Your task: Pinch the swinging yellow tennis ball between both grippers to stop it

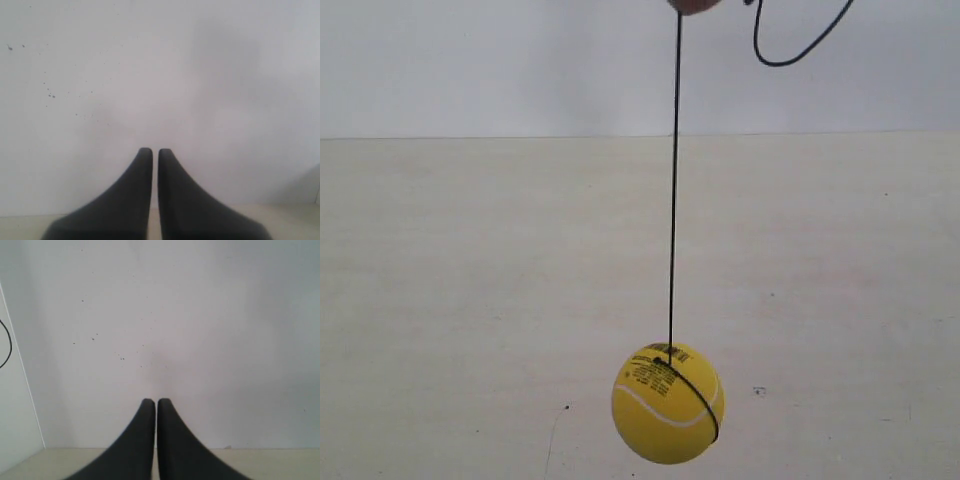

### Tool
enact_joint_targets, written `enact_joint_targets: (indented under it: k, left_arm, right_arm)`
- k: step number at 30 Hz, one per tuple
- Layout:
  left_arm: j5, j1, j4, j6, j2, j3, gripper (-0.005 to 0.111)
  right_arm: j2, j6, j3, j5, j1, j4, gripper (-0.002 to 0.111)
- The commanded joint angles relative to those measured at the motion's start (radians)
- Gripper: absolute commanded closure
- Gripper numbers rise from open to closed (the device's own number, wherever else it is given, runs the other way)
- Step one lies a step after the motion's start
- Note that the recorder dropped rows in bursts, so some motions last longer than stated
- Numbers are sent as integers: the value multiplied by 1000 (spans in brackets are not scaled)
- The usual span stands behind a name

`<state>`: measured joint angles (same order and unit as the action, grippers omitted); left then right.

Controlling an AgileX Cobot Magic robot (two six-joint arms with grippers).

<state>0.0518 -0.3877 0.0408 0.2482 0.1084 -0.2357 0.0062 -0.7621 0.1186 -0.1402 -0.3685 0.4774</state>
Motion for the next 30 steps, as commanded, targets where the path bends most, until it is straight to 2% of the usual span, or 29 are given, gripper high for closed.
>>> enact_joint_targets:
  k: [1, 4, 14, 18, 24, 30]
  left_arm:
    - [-9, 29, -8, 5, -3, 5, 102]
    - [-9, 95, -8, -66, -3, 5, 102]
    - [-37, 310, -49, -66, -29, 5, 102]
    - [-52, 375, -53, -66, -80, 9, 102]
    - [-46, 445, -83, -66, -108, 61, 102]
    - [-8, 462, -81, -66, -108, 139, 102]
  right_arm:
    - [-6, 2, -2, -5, -1, 1, 108]
    - [-6, 2, -2, -5, -1, 1, 108]
    - [-6, 2, -2, -5, -1, 1, 108]
    - [-6, 2, -2, -5, -1, 1, 108]
    - [-6, 2, -2, -5, -1, 1, 108]
    - [-6, 2, -2, -7, -1, 1, 108]
